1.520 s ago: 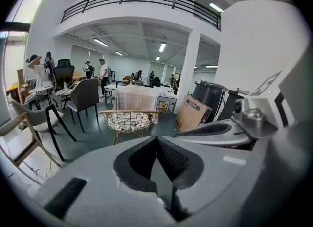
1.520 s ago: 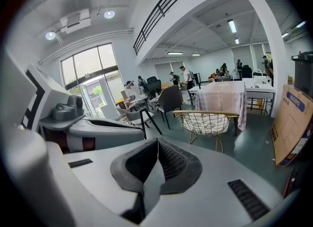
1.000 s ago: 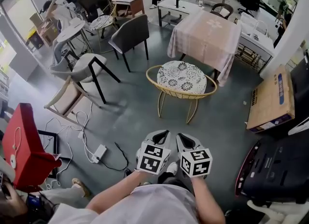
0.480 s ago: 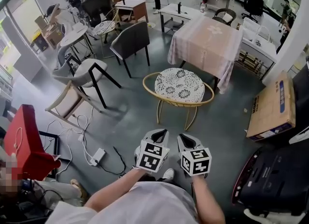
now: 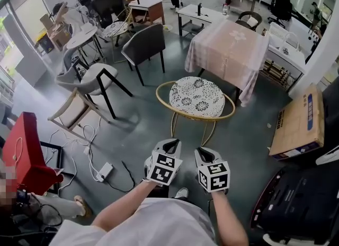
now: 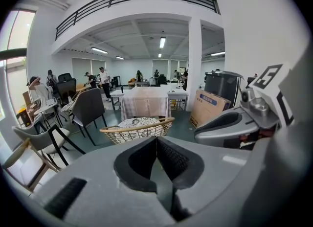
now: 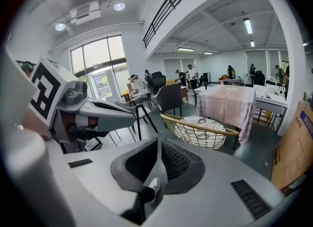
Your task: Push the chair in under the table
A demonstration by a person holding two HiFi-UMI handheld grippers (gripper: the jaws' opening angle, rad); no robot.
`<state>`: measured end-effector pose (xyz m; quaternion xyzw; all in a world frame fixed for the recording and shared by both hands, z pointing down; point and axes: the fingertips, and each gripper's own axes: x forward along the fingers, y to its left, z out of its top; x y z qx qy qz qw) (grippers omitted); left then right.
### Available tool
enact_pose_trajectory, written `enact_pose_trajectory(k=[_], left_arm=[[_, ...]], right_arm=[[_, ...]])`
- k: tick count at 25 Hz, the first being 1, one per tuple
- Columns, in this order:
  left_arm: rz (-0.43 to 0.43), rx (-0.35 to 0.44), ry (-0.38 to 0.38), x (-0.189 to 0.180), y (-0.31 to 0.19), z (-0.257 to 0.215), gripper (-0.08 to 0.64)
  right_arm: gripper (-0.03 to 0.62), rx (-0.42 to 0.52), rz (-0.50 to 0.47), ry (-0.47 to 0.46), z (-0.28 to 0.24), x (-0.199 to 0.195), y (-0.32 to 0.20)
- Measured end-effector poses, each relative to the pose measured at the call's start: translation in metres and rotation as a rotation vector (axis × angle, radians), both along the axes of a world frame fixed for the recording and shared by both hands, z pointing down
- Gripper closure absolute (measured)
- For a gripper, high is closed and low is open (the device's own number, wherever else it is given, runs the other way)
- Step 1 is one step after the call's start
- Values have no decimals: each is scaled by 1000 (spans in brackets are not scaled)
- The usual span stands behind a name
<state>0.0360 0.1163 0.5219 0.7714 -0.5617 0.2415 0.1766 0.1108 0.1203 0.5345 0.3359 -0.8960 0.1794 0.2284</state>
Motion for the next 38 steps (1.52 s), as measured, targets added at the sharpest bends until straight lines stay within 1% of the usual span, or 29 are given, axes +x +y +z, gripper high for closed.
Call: enact_pose_trajectory(k=[2,5,9,16,20,24,27,31,35,38], left_arm=[[-2,15,-2,-6,-9,6,554],[0,17,-14,-19,-23,15,554],[37,2,-44,-29,-42,25,554],[95,0,-99,-53,-82,42,549],[150,-24,-143,-63,-100,57,514],[210,-39,-207,-68,-117,67,502],[273,-45,-271,-73,-128,73,487],[363,-73,-343,-81,-142,87,463],[456,-94,-418,-90,-152,101,442],[527,-108,-490,-99,-159,114,419]], right_arm=[[588,4,-10,19,4,-2,-8],[588,18,-24,53,8,-10,-23],[588,24,-34,93,16,-15,-41],[586,49,-62,175,30,-22,-77],[586,58,-79,217,39,-25,-98],[586,66,-101,260,43,-25,-116],[586,68,-124,297,45,-26,-127],[586,72,-154,348,54,-25,-140],[584,81,-199,413,64,-26,-150],[584,110,-257,473,71,-28,-155]])
